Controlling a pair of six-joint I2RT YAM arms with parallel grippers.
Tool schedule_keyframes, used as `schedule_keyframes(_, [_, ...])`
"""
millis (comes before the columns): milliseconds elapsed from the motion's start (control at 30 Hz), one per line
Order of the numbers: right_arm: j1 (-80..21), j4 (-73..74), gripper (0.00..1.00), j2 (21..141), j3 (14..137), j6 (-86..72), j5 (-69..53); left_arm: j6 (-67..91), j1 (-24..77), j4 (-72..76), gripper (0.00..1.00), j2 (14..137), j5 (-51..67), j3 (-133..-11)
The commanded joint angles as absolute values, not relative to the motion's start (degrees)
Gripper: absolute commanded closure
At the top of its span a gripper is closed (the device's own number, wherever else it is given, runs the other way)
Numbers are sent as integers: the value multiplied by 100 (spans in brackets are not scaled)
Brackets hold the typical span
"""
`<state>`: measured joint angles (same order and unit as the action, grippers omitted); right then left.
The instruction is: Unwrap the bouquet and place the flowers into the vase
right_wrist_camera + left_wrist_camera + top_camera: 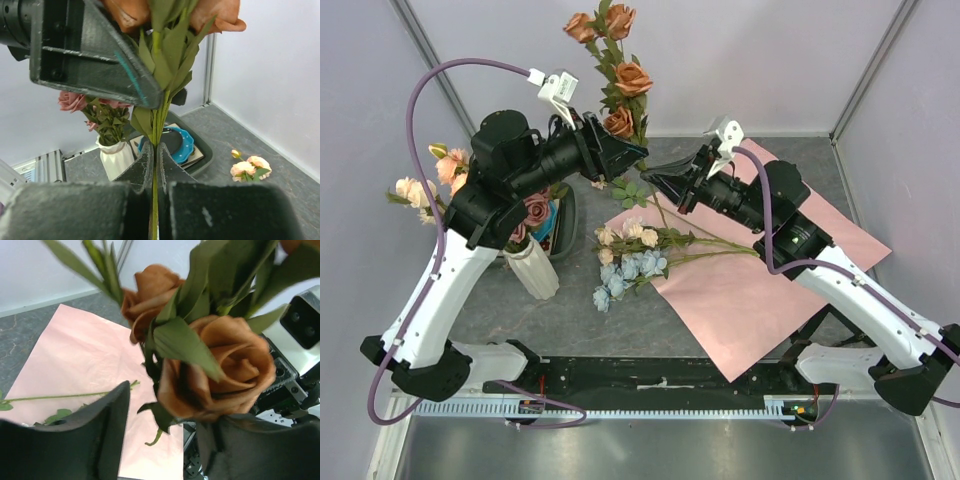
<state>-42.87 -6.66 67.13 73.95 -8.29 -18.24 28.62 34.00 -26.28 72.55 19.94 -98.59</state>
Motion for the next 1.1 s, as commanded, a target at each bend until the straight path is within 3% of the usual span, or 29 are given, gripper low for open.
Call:
schedule_keyframes(0, [-4569, -704, 100, 6785, 7611, -573, -1811, 2549, 3419, -2654, 44, 7189, 1863, -10203])
schedule_keyframes(67, [-4667, -651, 100, 6776, 7611, -423, -1627, 2549, 3419, -2716, 50, 7233, 1977, -10265])
schedule_keyframes(100, [-4745, -572, 100, 6759, 7620, -335, -1582, 2575, 3419, -2725, 65, 7225, 2038, -10274])
schedule_keyframes(200, [-4912, -370, 100, 6794, 7707, -71, -1433, 2602, 3419, -2707, 89, 7155, 2136, -10187])
schedule_keyframes(267, [-4992, -273, 100, 6829, 7760, 139, -1433, 2480, 3419, -2733, 98, 7084, 2075, -10186])
schedule_keyframes(300, [-5062, -159, 95, 6899, 7848, 167, -1415, 2400, 3419, -2751, 98, 6971, 2057, -10213])
schedule_keyframes(333, [-5071, -115, 62, 6899, 7883, 167, -1363, 2295, 3419, -2768, 98, 6900, 1996, -10239])
schedule_keyframes(433, [-5071, -175, 13, 6812, 7814, 62, -775, 1663, 3419, -3084, 98, 6567, 1697, -10555])
schedule_keyframes(500, [-5080, -254, 3, 6663, 7656, 26, -415, 1232, 3419, -3643, 98, 6443, 1495, -11097])
schedule_keyframes(700, [-5063, -9, 2, 6679, 7629, 158, 737, 791, 3419, -6236, 98, 6891, 1320, -13841])
schedule_keyframes(867, [-4957, 193, 2, 6785, 7567, 106, 800, 326, 3419, -6205, 98, 5882, -1275, -12896])
schedule_keyframes(1067, [-4896, 264, 2, 6864, 7515, 35, 703, 114, 3419, -6153, 98, 5581, -2442, -12079])
